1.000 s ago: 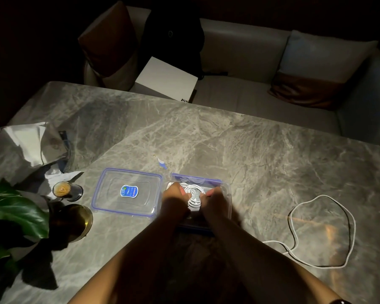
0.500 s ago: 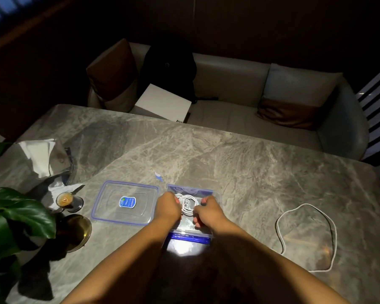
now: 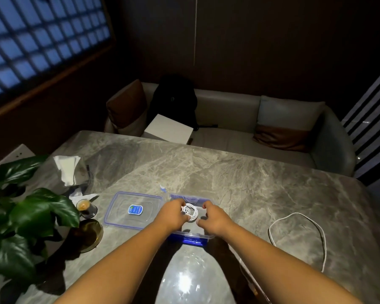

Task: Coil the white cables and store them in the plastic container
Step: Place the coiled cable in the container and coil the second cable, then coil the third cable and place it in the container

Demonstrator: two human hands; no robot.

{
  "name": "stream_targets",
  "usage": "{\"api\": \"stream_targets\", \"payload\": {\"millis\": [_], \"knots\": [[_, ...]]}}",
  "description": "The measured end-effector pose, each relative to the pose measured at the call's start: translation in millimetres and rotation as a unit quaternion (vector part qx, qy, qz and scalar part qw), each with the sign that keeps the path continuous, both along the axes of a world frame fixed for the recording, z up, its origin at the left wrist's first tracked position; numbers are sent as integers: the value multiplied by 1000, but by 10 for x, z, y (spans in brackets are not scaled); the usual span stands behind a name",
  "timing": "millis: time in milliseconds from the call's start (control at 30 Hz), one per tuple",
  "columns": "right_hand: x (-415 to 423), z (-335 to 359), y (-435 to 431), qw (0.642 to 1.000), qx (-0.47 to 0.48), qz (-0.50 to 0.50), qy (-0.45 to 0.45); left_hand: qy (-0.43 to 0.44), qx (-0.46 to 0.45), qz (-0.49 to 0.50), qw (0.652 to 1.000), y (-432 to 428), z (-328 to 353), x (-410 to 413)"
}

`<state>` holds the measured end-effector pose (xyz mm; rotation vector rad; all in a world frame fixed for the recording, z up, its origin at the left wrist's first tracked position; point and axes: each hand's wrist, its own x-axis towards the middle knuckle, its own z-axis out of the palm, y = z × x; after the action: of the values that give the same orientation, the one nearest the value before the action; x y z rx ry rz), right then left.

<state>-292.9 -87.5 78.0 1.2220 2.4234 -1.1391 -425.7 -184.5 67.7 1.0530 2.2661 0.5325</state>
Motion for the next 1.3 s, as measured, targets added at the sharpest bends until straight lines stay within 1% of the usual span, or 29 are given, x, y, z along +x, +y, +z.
{"api": "stream_targets", "payload": {"millis": [100, 200, 300, 467, 700, 867, 1033, 1300], "knots": [[96, 123, -20, 998, 39, 50, -17, 29, 8, -37, 999, -58, 164, 76], [225, 192, -34, 994, 68, 83, -36, 75, -4, -81, 994, -97, 263, 157], [347, 226, -55, 990, 89, 96, -52, 116, -30, -113, 986, -128, 326, 248], [534, 251, -68, 987, 106, 106, -65, 148, -73, -138, 976, -220, 349, 392], [851, 212, -34, 986, 113, 109, -48, 182, -62, -175, 966, -141, 283, 629], [1276, 219, 141, 988, 123, 73, -65, 185, -60, -233, 953, 106, 324, 914], [1856, 193, 333, 988, 124, -7, -96, 193, -54, -291, 936, 362, 328, 1288], [2639, 50, 469, 984, 105, -73, -128, 178, -53, -343, 921, 680, 213, 1926]]}}
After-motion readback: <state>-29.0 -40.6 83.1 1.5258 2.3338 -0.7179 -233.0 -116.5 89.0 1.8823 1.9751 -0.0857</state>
